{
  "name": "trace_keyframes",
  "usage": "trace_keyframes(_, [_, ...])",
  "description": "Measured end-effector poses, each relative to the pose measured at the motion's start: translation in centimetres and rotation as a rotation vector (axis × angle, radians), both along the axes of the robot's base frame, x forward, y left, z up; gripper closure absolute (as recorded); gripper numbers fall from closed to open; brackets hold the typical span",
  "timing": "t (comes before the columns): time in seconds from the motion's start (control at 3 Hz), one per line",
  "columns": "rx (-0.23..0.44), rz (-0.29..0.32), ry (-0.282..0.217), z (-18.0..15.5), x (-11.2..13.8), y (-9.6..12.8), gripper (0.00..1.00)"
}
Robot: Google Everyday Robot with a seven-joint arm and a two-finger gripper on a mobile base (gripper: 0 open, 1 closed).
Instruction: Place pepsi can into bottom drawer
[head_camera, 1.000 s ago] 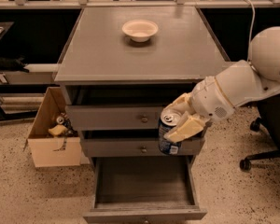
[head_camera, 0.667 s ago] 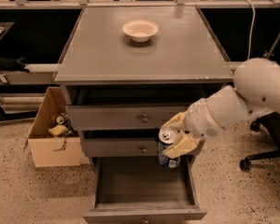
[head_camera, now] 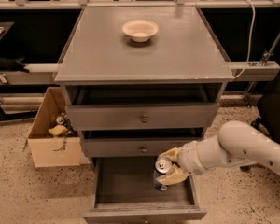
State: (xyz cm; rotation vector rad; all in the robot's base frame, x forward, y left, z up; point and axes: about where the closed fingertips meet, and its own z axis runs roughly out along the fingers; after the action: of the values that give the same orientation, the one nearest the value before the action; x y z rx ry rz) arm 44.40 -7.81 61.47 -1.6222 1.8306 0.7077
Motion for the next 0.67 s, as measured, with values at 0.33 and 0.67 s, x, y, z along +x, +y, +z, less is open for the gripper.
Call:
trace_keyframes(0.33, [0.01,-0.051,-0.031,-1.4,1.5,0.1,1.0])
trace_keyframes(0.67, [0.023,-0.06,-0.027,-2.8,1.5,0.3,1.0])
